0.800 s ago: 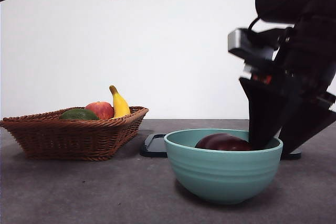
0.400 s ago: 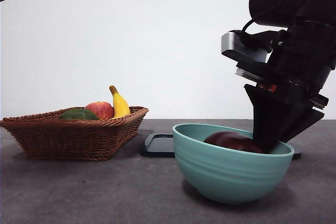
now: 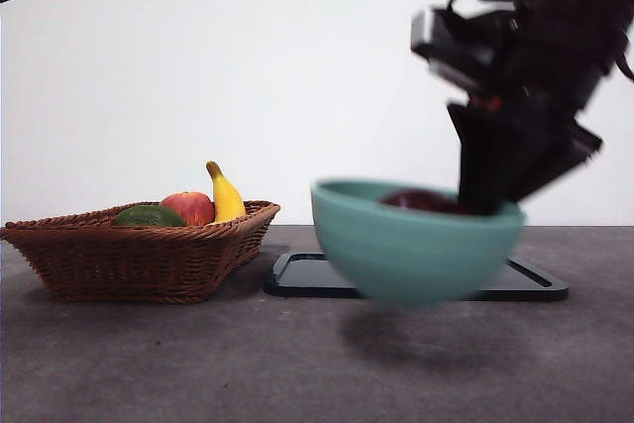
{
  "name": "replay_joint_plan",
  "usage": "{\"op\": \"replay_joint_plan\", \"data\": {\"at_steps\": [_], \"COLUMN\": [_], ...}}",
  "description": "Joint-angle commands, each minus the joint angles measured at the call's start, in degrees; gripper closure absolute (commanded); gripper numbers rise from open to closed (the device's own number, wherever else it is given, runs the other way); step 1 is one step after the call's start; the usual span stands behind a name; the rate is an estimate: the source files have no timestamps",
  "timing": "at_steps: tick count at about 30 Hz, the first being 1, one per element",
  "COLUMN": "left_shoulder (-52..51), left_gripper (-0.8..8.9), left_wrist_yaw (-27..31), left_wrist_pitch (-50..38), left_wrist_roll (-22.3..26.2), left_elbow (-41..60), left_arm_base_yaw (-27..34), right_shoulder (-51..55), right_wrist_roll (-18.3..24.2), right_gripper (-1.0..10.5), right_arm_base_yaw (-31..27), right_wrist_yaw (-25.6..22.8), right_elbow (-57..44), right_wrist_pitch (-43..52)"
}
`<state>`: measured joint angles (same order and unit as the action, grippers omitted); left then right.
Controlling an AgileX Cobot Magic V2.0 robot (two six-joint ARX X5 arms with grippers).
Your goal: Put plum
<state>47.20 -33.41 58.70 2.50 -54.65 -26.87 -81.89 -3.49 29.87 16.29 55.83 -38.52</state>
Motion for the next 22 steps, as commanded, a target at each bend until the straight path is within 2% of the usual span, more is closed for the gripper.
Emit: {"op": "replay_joint_plan", "data": {"at_steps": [1, 10, 22], "left_shoulder": [0.28, 0.28, 0.28], "left_gripper": [4.11, 4.11, 4.11], "left_wrist_yaw": [-0.52, -0.52, -0.52], "left_wrist_pitch": [-0.44, -0.44, -0.37], "left_wrist_roll": [1.14, 1.14, 1.11], "left_elbow": [-0.5, -0.52, -0.52], "left_arm_base_yaw": [-0.26, -0.26, -0.26], "right_shoulder": [-0.22, -3.02, -17.81], "right_wrist_roll": [-0.83, -0.94, 1.2], "right_gripper": [9.4, 9.4, 9.4], "right_arm_base_yaw": [0.22, -2.62, -8.48], "right_wrist_yaw": [0.09, -0.31, -0.31], "right_elbow": [3.37, 13.03, 29.35], "right_wrist_pitch": [-1.07, -2.54, -6.99]}}
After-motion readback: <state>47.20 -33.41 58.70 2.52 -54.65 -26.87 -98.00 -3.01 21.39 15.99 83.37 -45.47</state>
